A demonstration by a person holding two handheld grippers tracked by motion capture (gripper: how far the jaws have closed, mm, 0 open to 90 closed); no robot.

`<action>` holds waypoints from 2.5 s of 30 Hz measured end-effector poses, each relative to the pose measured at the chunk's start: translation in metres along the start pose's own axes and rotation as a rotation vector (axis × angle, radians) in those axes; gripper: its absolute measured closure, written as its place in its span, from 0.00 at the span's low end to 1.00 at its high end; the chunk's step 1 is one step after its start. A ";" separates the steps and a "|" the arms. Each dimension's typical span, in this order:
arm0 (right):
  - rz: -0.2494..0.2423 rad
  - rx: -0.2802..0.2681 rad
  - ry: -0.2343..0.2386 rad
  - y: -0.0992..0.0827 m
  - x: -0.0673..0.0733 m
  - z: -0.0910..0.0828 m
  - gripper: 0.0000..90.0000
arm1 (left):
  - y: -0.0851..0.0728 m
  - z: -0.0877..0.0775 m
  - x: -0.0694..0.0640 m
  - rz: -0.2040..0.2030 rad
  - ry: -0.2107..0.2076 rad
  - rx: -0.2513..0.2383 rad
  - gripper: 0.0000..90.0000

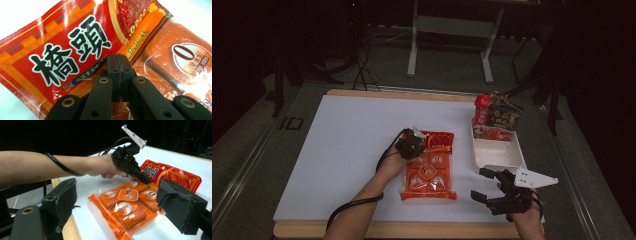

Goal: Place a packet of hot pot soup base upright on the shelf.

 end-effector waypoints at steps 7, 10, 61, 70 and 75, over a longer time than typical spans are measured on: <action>-0.002 0.002 -0.002 0.000 0.001 0.000 0.18 | -0.010 -0.004 -0.025 0.015 -0.057 -0.024 1.00; 0.000 0.003 -0.002 0.000 0.001 0.001 0.18 | -0.013 -0.006 -0.036 0.027 -0.089 -0.025 1.00; -0.061 0.037 -0.046 -0.004 0.002 0.004 0.18 | -0.045 -0.032 0.025 -0.266 -0.088 -0.121 0.44; -0.059 0.038 -0.048 -0.004 0.001 0.003 0.18 | -0.043 -0.026 0.026 -0.269 -0.123 -0.120 0.56; -0.054 0.041 -0.047 -0.005 0.000 0.004 0.18 | -0.039 -0.022 0.017 -0.250 -0.186 -0.106 0.63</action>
Point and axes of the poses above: each handheld gripper's, and its own axes: z roughly forward along the jaws, y roughly out of its top, x roughly to its left, the point moved 5 cm from there along z, roughly forward along the jaws, and after that the axes turned 2 degrees about -y, right-handed, at the moved point
